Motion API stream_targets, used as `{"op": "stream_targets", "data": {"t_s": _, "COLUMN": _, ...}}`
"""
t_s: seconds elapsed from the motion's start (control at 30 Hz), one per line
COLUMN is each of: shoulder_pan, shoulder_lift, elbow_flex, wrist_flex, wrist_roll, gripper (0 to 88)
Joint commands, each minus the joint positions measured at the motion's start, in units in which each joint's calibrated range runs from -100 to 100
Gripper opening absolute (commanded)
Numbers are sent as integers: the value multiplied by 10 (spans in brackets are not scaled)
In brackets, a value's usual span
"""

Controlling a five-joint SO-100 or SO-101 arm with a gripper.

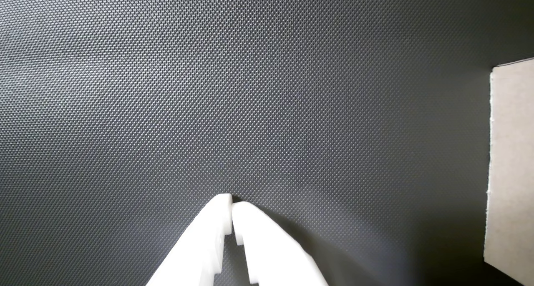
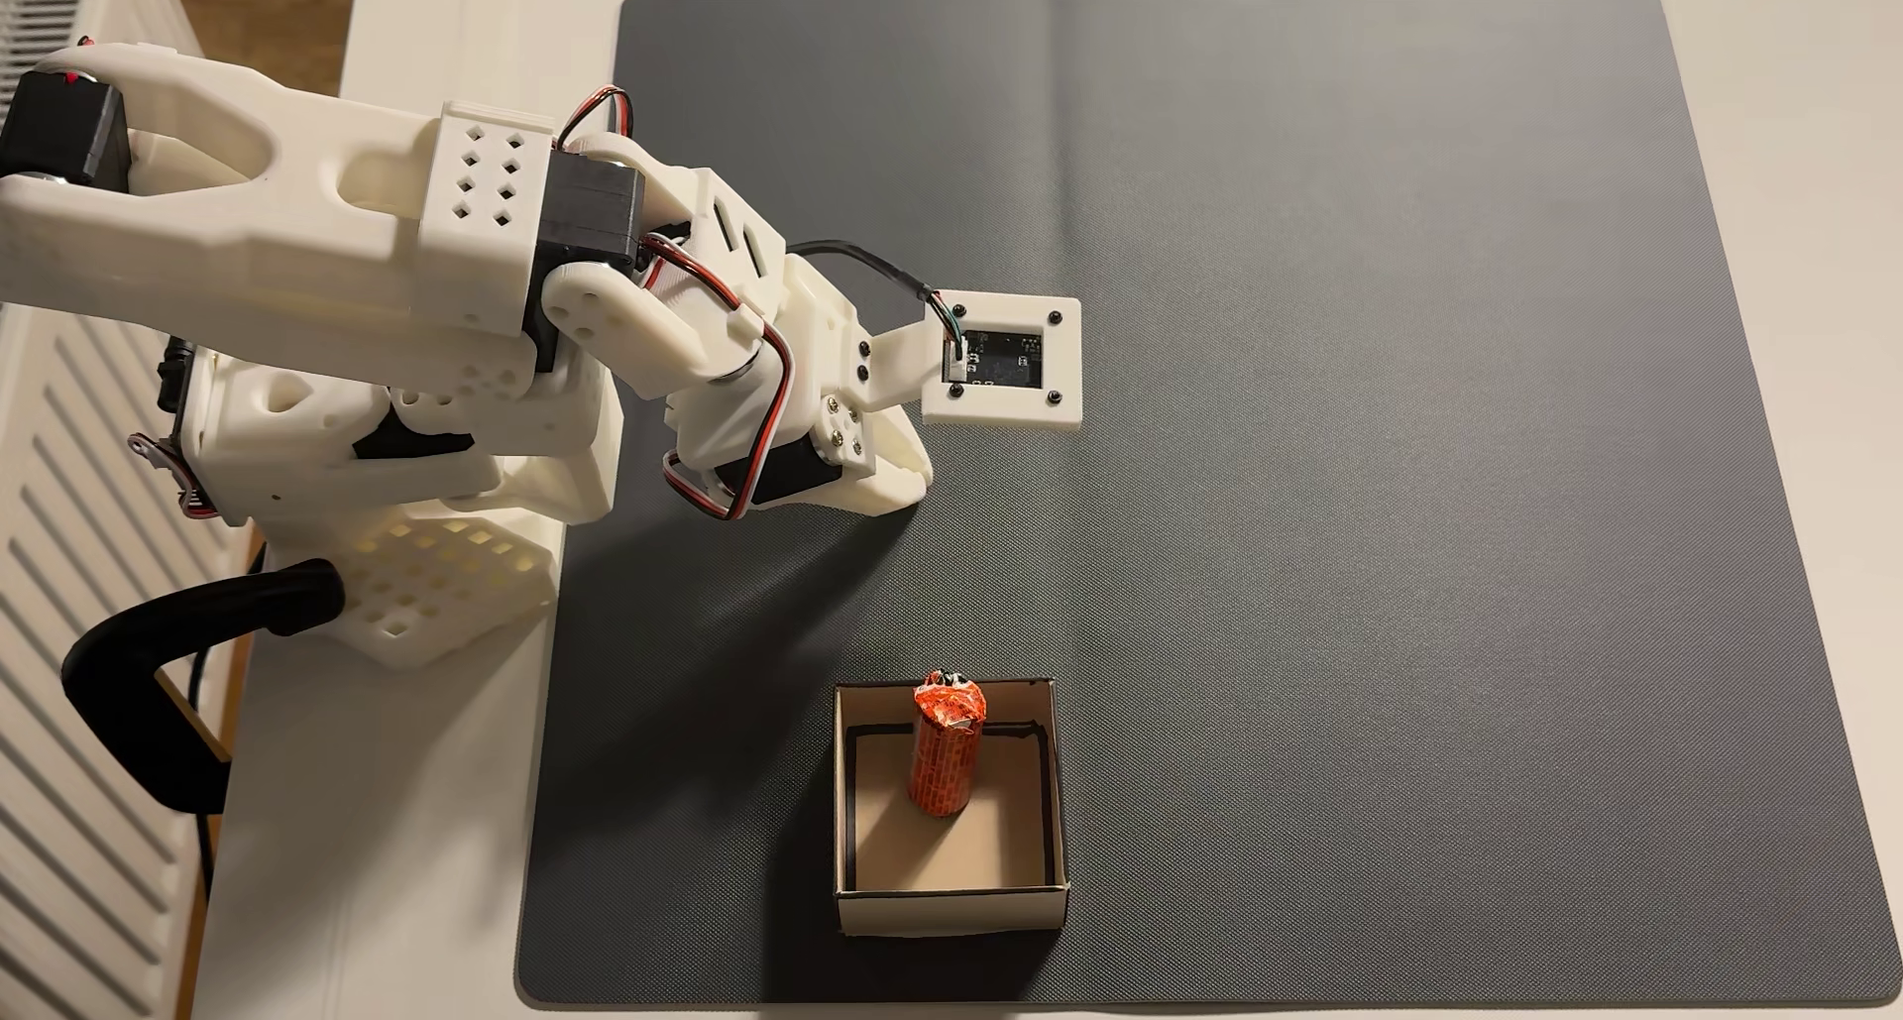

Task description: Pick the red object and place it in the box

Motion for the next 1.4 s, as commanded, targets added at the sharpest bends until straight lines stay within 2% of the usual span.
{"op": "stream_targets", "data": {"t_s": 0.0, "shoulder_pan": -4, "shoulder_lift": 0, "elbow_flex": 7, "wrist_flex": 11, "wrist_roll": 2, "gripper": 7}}
{"op": "stream_targets", "data": {"t_s": 0.17, "shoulder_pan": -3, "shoulder_lift": -114, "elbow_flex": 10, "wrist_flex": 38, "wrist_roll": -1, "gripper": 8}}
{"op": "stream_targets", "data": {"t_s": 0.33, "shoulder_pan": -3, "shoulder_lift": -259, "elbow_flex": 10, "wrist_flex": 195, "wrist_roll": 2, "gripper": 7}}
{"op": "stream_targets", "data": {"t_s": 0.47, "shoulder_pan": -4, "shoulder_lift": -310, "elbow_flex": 8, "wrist_flex": 313, "wrist_roll": 2, "gripper": 7}}
{"op": "stream_targets", "data": {"t_s": 1.37, "shoulder_pan": -1, "shoulder_lift": -299, "elbow_flex": 8, "wrist_flex": 312, "wrist_roll": 2, "gripper": 12}}
